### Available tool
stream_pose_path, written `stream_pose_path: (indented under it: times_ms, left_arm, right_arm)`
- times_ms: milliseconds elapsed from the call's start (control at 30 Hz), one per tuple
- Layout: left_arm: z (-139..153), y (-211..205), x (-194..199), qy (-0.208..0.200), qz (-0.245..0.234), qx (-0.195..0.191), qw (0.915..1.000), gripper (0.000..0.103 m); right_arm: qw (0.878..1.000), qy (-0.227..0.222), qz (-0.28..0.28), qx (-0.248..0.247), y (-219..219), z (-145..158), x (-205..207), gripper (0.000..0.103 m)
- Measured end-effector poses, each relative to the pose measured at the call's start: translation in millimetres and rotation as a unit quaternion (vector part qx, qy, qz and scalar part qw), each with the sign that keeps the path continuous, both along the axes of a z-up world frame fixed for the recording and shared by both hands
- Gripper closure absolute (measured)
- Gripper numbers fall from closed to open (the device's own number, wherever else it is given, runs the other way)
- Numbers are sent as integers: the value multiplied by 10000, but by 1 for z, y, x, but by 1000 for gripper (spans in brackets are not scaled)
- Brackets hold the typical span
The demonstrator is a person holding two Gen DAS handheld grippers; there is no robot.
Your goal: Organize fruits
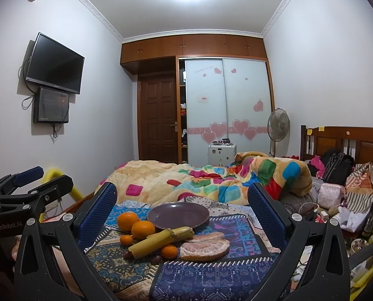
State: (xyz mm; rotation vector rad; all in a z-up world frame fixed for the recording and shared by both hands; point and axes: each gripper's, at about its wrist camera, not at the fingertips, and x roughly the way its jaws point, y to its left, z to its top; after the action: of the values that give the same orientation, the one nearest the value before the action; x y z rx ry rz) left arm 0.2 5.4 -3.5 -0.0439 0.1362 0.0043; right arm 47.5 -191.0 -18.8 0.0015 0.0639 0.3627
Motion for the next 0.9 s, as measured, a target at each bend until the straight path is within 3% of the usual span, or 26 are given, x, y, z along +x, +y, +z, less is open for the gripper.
stream_pose_path:
  times_ms: [900]
  left_arm:
    - [-6, 0, 3, 27, 19, 9, 10000, 0]
  right_arm:
    - [10000, 6, 2, 17, -1, -2, 2, 0]
